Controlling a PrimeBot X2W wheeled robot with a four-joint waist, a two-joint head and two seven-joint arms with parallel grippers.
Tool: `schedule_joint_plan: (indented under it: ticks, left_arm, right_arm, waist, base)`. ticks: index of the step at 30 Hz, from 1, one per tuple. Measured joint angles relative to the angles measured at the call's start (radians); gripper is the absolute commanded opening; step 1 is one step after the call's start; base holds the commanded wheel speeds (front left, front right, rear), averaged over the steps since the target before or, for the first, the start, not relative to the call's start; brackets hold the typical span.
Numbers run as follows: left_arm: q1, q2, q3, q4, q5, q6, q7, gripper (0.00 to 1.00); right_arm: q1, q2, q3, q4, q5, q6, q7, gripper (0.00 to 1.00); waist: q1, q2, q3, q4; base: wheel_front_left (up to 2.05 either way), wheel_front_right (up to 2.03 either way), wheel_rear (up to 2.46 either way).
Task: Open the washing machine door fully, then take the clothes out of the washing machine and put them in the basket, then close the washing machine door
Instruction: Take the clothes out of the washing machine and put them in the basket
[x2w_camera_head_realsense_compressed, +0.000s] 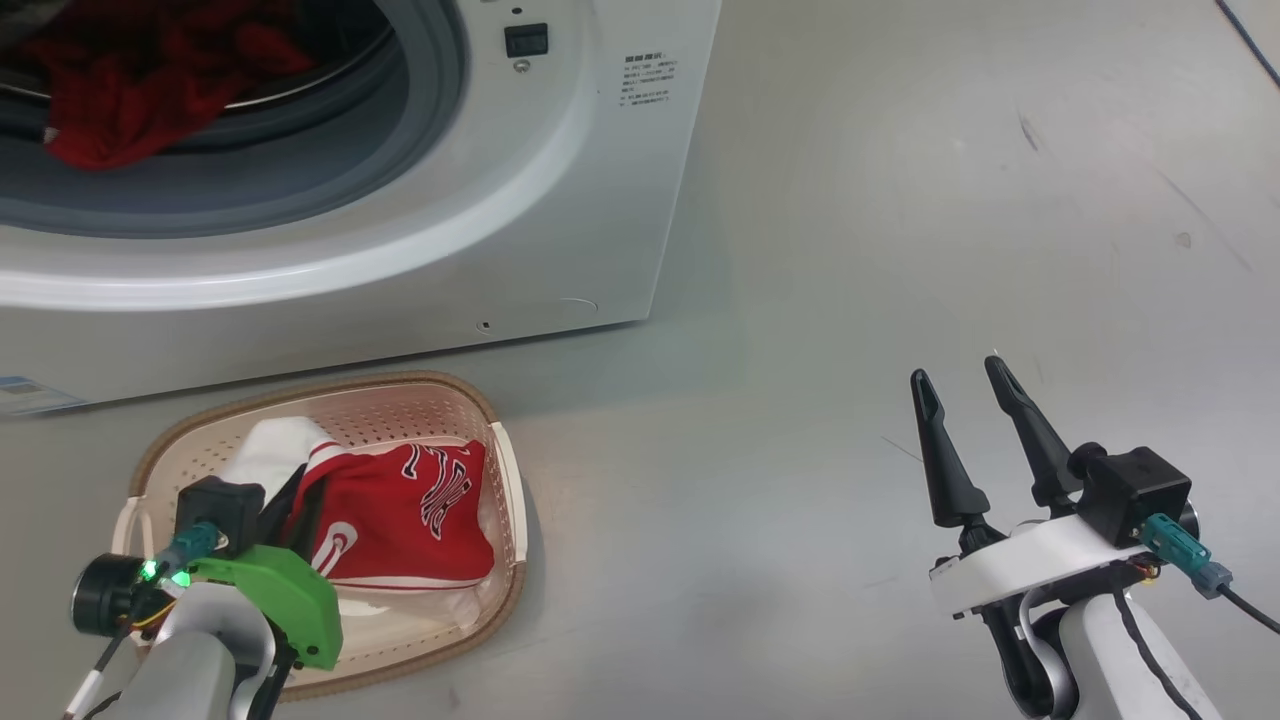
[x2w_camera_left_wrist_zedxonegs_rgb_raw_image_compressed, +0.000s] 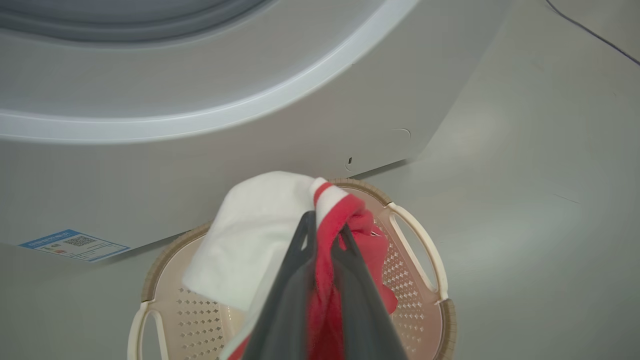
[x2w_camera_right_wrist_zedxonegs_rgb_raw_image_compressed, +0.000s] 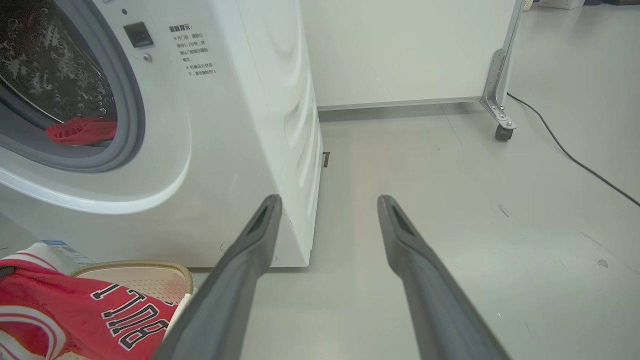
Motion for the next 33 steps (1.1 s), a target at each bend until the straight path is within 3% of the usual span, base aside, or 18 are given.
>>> schedule_joint_plan:
  ticks: [13,25,26,27,33]
  left_arm:
    - [-0.083,-0.001,0.038,0.150,-0.033,0.003,0.062,0.00]
    - [-0.135,-0.040,0.117,0.293,-0.109,0.058,0.098,0.00]
    - [-0.139,-0.040,0.117,0.301,-0.112,0.059,0.098,0.39]
    - [-0.143,-0.041,0.117,0.309,-0.112,0.060,0.098,1.00]
    - [-0.159,-0.054,0.112,0.348,-0.112,0.063,0.089,1.00]
  right_arm:
    - [-0.027,0.006,0.000,0.002,0.000,0.000,-0.004,1.00]
    - [-0.048,0.009,-0.005,0.011,0.000,0.000,-0.005,1.00]
    - [-0.048,0.009,-0.006,0.013,0.000,0.000,-0.005,1.00]
    - [-0.049,0.009,-0.006,0.014,0.000,0.000,-0.005,1.00]
    - [-0.051,0.011,-0.009,0.022,0.000,0.000,-0.007,1.00]
  waist:
    - [0.0000,0.0000,0.080,-0.067]
    - [0.0000,0.0000,0.117,-0.083]
    - [0.0000,0.0000,0.117,-0.082]
    - [0.0000,0.0000,0.117,-0.082]
    - [0.0000,0.0000,0.112,-0.078]
  base:
    - [0.00,0.00,0.00]
    - [0.00,0.00,0.00]
    - [0.00,0.00,0.00]
    - [0.00,0.00,0.00]
    - [0.00,0.00,0.00]
